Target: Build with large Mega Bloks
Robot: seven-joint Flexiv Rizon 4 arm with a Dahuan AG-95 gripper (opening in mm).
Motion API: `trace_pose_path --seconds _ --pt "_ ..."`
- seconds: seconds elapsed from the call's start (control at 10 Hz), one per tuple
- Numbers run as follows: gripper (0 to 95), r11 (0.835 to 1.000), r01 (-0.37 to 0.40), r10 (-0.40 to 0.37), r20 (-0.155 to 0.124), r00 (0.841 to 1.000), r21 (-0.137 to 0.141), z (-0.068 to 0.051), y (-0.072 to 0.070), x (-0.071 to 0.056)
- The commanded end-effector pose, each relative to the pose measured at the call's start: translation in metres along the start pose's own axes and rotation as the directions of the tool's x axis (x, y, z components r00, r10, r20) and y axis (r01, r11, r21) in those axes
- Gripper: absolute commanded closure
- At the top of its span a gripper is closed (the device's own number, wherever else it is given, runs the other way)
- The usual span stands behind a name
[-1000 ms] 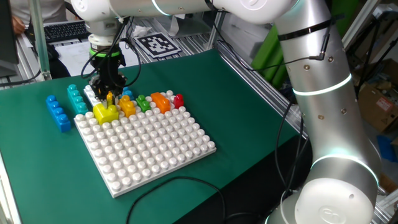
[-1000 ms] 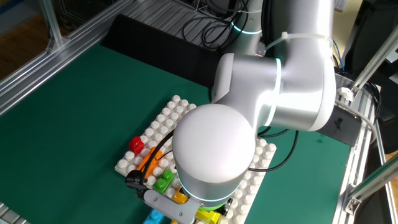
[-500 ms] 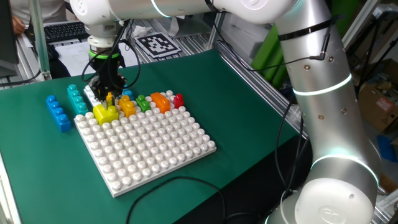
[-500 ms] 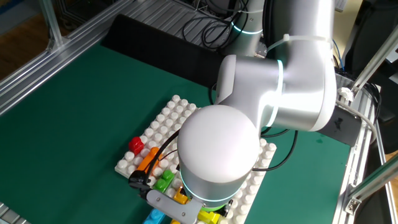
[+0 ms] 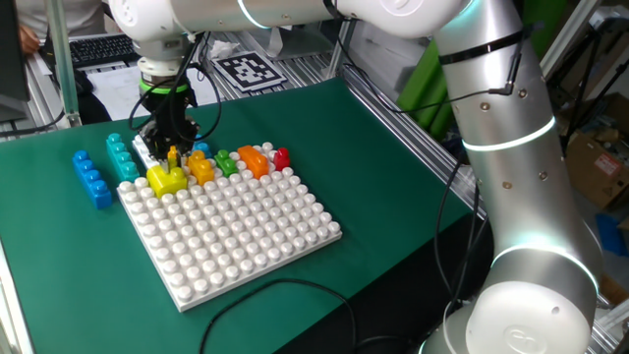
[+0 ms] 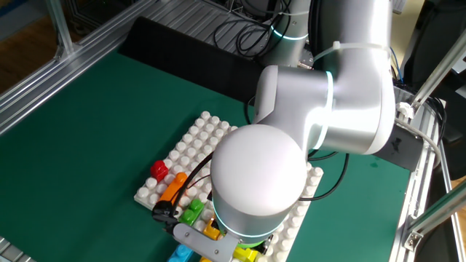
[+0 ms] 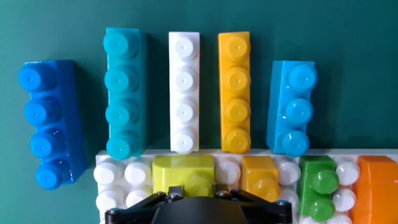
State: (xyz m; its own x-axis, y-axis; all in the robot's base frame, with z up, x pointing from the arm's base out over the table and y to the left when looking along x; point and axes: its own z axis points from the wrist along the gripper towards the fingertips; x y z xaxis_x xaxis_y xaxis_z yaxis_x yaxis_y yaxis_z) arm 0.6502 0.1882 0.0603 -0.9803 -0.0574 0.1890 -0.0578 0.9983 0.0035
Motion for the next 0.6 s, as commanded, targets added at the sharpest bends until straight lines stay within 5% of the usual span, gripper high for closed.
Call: trace_pose_path --seconds 0.1,0.2,0.3,0.4,0.5,0.6 --pt "95.0 1.0 -0.003 0.003 0.001 1.0 -0.003 -0.004 -0.001 0.002" --pt "57.0 1.0 -0.011 0.011 0.005 1.0 -0.002 -0.006 0.0 0.003" --pt "38.0 1.0 -0.028 0.028 0.011 1.0 -0.004 -0.008 0.0 0.005" --pt "38.0 0.999 -0.037 0.037 0.014 0.999 -0.011 -0.012 0.0 0.006" --pt "19.0 0.999 -0.044 0.044 0.013 0.999 -0.007 -0.018 0.001 0.008" --pt "19.0 0.999 -0.05 0.05 0.013 0.999 -0.005 -0.022 0.001 0.009"
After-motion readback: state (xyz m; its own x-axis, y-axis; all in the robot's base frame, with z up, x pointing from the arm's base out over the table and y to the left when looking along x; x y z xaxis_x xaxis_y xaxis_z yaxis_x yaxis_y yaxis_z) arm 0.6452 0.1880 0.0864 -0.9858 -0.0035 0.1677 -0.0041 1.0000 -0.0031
